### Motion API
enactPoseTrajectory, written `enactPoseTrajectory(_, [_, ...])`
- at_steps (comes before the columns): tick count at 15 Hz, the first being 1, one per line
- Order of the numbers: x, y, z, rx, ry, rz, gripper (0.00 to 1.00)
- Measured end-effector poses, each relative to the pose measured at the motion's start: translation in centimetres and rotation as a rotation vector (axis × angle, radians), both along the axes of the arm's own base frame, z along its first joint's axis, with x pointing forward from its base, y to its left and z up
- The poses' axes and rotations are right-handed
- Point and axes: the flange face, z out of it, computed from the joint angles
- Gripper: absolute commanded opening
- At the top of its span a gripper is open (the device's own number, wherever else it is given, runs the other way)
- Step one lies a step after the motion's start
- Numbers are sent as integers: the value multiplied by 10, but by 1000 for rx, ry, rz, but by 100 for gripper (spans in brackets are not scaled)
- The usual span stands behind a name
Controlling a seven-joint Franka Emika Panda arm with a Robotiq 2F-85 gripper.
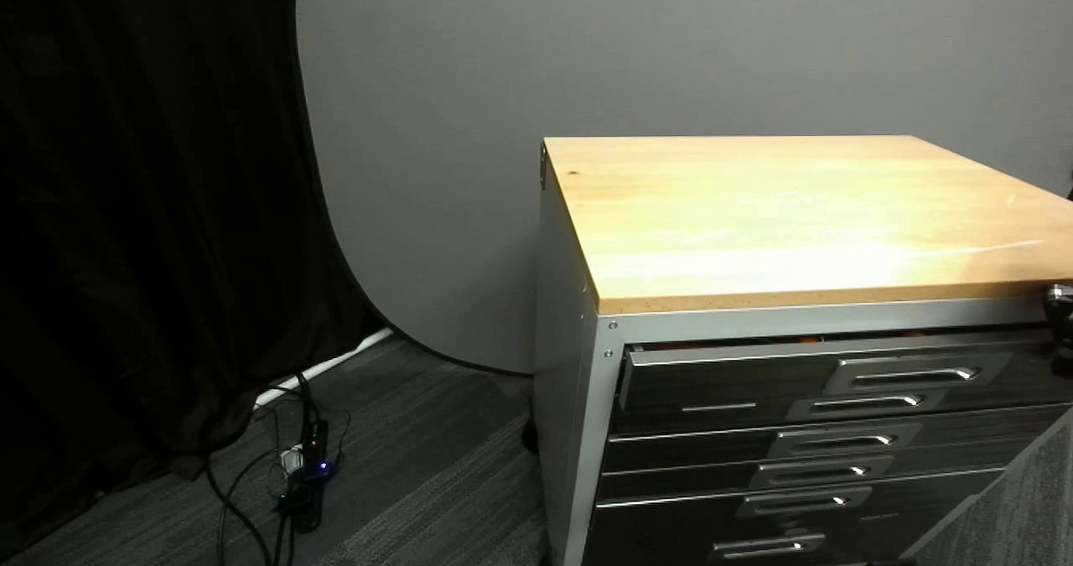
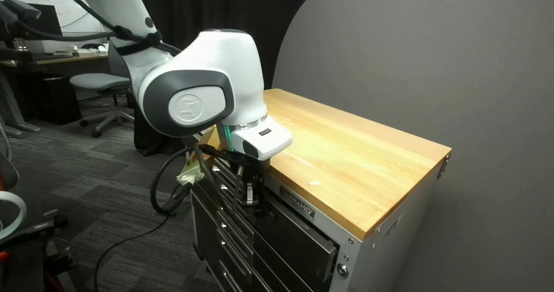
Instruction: Place the black and yellow screwdriver inside the open drawer then push the drawer closed
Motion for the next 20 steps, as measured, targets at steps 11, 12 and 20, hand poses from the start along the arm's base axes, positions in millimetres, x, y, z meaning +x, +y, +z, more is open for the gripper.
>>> enactPoseTrajectory(11, [-13, 27, -4, 31, -233, 142, 0])
enactPoseTrajectory(12, [-14, 28, -3, 46, -238, 160, 0])
enactPoseTrajectory(20, [-8, 32, 46, 53, -60, 472, 62])
